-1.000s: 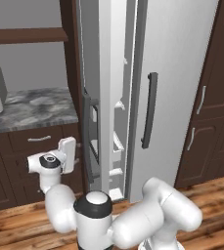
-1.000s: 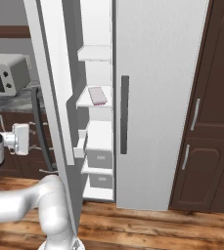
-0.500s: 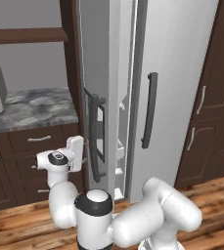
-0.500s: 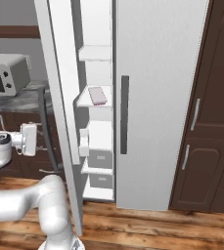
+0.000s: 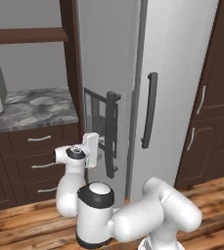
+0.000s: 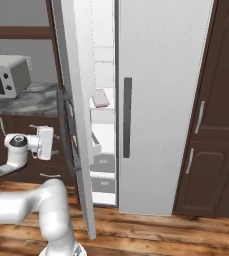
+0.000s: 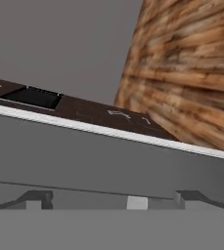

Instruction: The ice cube tray has been filled with water. Take the tray and place it in the freezer to make ice. Close the freezer door after placing the tray.

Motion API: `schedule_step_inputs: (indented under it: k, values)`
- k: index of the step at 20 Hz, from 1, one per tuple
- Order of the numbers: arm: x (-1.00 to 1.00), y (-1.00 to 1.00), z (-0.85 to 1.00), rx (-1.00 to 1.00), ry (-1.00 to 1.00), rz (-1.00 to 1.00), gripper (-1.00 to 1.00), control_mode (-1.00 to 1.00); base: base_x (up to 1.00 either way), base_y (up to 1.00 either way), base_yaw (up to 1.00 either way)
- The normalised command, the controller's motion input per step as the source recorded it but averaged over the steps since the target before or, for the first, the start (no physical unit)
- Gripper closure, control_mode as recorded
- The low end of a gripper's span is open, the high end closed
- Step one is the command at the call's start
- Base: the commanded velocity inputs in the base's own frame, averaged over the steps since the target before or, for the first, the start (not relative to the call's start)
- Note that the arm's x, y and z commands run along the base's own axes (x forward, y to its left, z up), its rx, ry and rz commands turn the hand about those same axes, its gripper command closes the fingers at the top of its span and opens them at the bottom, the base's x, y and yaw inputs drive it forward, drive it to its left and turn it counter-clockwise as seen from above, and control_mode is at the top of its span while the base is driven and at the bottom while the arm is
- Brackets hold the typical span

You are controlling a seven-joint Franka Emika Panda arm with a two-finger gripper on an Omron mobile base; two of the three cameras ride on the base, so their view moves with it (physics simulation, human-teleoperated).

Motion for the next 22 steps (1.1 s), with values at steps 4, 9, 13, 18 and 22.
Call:
schedule_step_inputs:
  k: [4, 9, 13, 18, 22]
  values:
    - [0.26, -0.9, 0.0, 0.0, 0.09, 0.01, -1.0, -1.0, 0.0, 0.0, 0.0]
    - [0.28, -0.94, 0.0, 0.0, 0.1, 0.07, -1.0, -1.0, 0.0, 0.0, 0.0]
    - [0.52, -0.85, 0.0, 0.02, 0.11, 0.17, -1.0, -1.0, 0.0, 0.0, 0.0]
    - [0.82, -0.85, 0.0, 0.09, 0.15, 0.27, -1.0, -1.0, 0.0, 0.0, 0.0]
    - [0.84, -0.9, 0.0, 0.15, 0.13, 0.35, -1.0, -1.0, 0.0, 0.0, 0.0]
